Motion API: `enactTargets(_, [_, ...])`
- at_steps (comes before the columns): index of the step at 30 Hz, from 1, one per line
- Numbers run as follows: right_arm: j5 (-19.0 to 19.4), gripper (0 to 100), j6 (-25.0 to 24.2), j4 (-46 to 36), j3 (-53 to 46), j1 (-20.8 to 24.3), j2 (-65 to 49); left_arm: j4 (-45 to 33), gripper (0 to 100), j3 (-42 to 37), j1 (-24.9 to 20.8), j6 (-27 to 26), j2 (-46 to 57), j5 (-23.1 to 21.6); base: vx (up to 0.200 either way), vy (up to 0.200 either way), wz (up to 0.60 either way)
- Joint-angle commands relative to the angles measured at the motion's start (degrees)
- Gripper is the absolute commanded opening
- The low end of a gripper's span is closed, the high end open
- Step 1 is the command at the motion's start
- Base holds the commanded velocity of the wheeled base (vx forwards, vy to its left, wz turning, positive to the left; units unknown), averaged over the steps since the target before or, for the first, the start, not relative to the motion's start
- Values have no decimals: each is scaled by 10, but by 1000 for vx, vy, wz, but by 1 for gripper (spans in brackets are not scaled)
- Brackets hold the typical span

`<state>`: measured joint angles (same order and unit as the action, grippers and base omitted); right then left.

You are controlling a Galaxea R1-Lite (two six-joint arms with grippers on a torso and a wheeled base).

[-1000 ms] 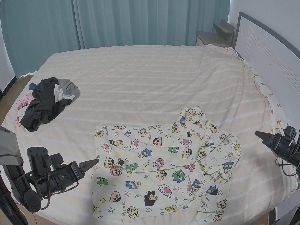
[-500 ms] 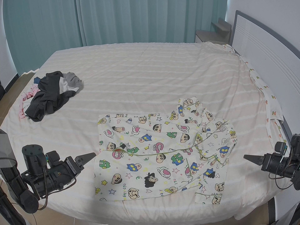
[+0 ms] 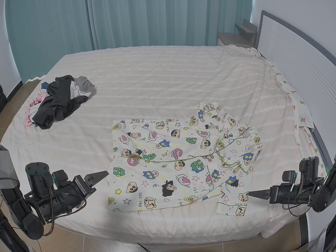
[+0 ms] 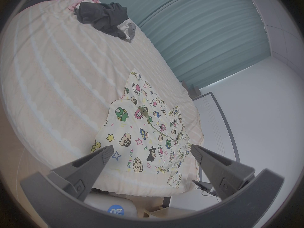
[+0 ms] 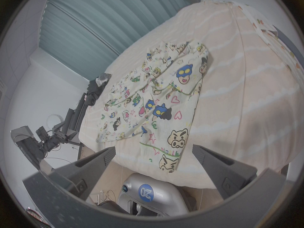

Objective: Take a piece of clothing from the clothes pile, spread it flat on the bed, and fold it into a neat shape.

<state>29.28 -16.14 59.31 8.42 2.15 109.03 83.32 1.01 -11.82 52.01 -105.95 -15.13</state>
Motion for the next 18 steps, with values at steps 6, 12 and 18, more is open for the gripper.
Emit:
enactTargets(6, [-21,100,-3,31,88,20,188,2,100,-10,-7,8,-22,0,0,0,0])
enactTargets(12, [-32,100,-4,66,99,29,226,2,100,-10,-7,8,-26,0,0,0,0])
enactTargets(18, [-41,100,-6,72,115,37,246,2,100,-10,-6,8,-28,0,0,0,0])
